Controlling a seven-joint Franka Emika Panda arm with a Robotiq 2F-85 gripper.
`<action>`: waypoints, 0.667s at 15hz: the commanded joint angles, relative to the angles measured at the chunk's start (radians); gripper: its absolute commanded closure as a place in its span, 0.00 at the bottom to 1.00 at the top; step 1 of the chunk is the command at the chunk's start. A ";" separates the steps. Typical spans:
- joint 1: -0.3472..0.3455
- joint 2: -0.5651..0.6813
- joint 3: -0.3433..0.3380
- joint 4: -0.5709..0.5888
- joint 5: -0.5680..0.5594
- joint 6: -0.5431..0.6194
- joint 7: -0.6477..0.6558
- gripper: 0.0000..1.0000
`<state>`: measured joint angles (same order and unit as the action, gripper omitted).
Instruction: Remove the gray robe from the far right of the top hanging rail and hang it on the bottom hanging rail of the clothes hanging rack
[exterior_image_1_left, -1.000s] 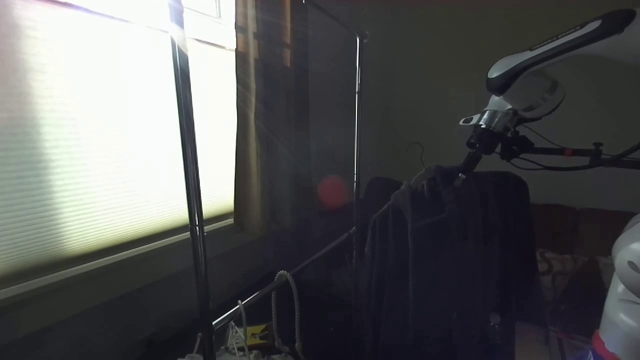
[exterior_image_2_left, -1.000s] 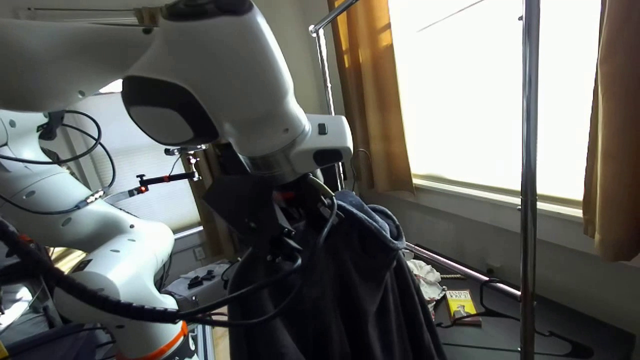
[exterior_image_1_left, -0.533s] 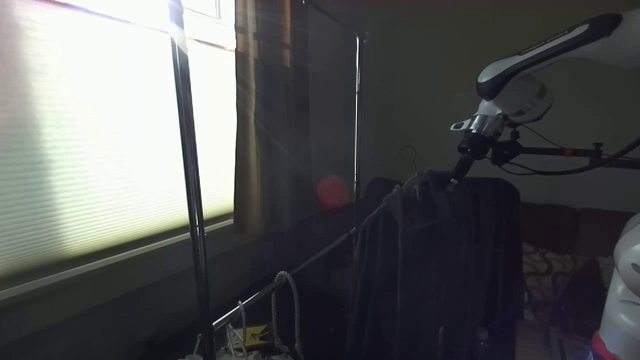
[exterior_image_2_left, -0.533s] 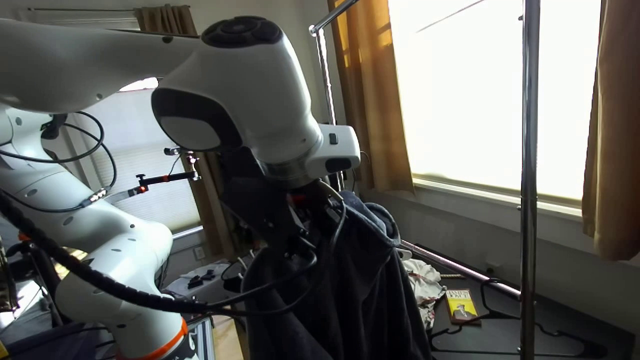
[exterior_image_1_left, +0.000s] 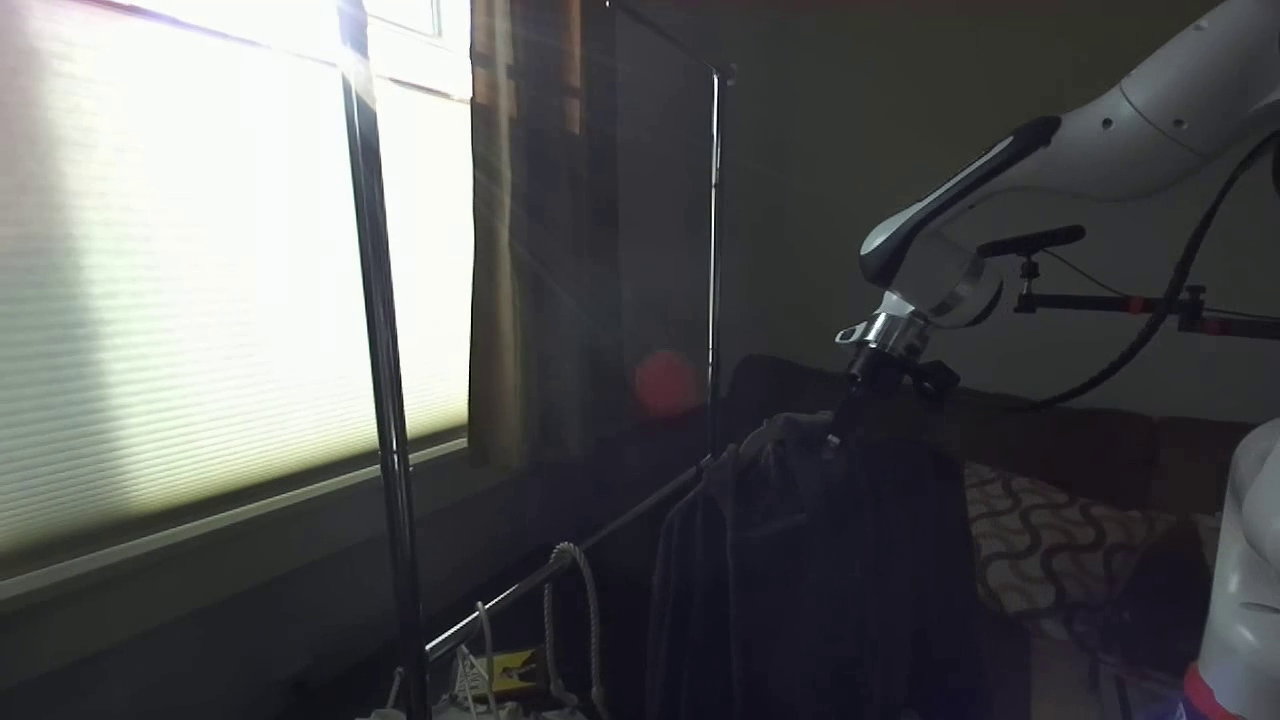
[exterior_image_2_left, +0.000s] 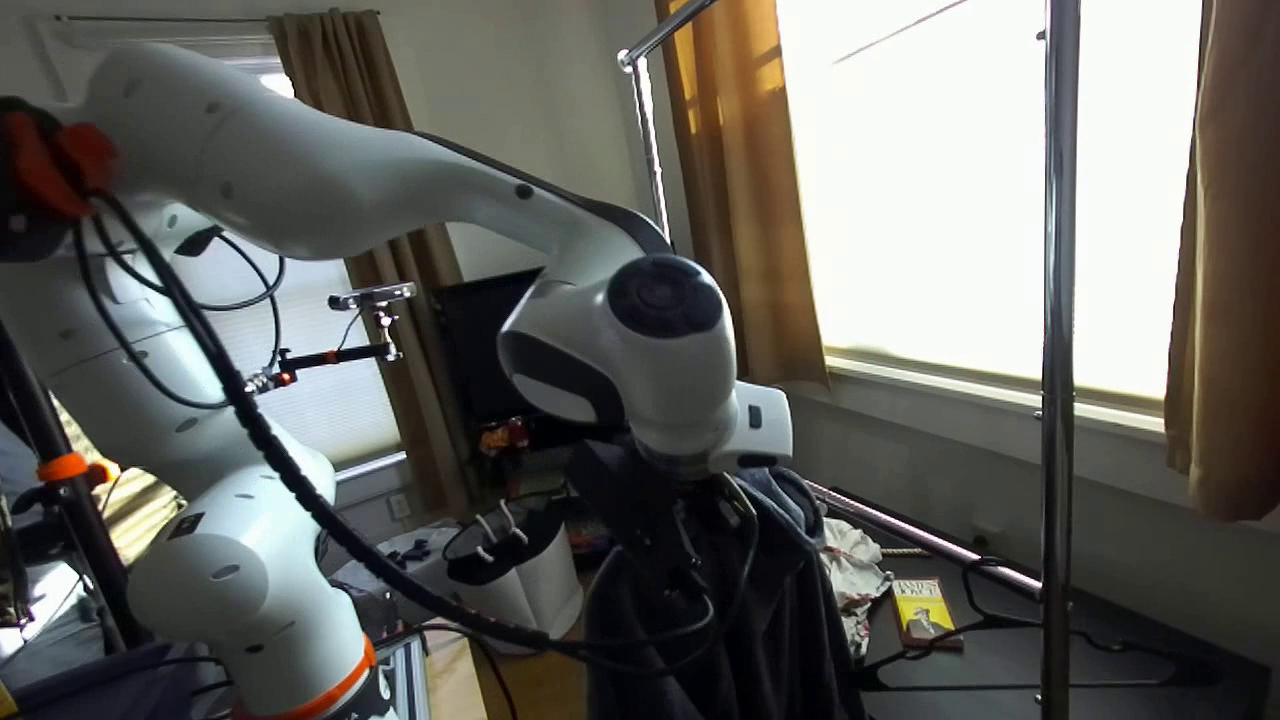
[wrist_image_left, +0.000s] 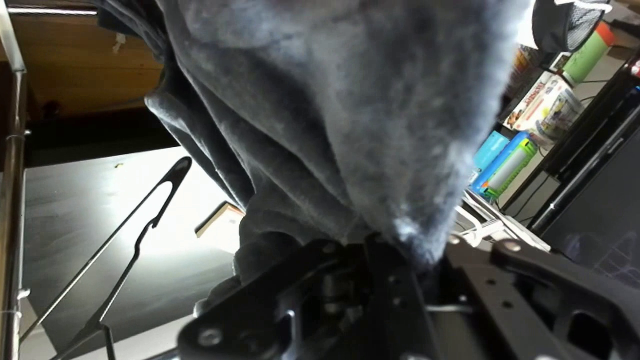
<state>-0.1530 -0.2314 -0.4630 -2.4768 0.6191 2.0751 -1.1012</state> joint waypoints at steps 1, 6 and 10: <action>0.001 0.152 0.046 0.066 0.147 -0.002 -0.041 0.98; -0.019 0.326 0.162 0.152 0.243 0.002 -0.062 0.98; -0.030 0.470 0.229 0.281 0.243 0.015 -0.014 0.98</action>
<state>-0.1549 0.1443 -0.2825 -2.3045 0.8458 2.0989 -1.1537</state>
